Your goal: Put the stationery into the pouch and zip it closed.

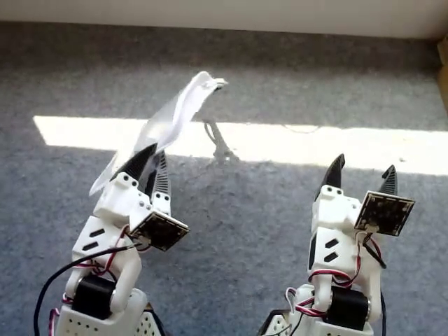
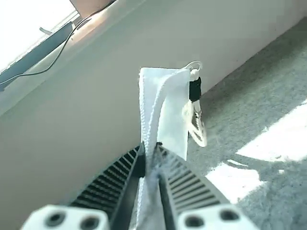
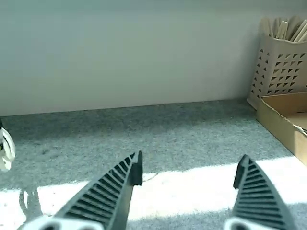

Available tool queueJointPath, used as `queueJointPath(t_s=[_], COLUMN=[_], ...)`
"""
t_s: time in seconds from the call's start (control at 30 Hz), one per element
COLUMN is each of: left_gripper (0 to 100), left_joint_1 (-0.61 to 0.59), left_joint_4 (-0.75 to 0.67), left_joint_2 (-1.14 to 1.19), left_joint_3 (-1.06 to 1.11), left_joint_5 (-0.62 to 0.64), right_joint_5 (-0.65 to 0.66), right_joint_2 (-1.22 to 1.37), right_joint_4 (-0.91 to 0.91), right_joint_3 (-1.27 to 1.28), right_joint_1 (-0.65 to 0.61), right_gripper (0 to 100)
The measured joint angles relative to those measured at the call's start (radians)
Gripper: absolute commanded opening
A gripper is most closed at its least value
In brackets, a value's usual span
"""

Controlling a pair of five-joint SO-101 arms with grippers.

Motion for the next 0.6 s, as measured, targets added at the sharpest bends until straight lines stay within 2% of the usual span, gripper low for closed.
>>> queueJointPath(t_s=[0.2, 0.4, 0.6], left_gripper=[14, 14, 14], left_joint_1=[0.075, 0.086, 0.086], left_joint_4=[0.003, 0.008, 0.127], left_joint_2=[0.0, 0.012, 0.011], left_joint_3=[0.023, 0.025, -0.041], left_joint_5=[-0.003, 0.075, 0.081], right_joint_5=[0.0, 0.0, 0.0], right_joint_2=[0.0, 0.0, 0.0], right_joint_4=[0.0, 0.0, 0.0], right_joint_3=[0.0, 0.0, 0.0], right_joint_1=[0.0, 0.0, 0.0], right_gripper=[28.5, 28.5, 28.5])
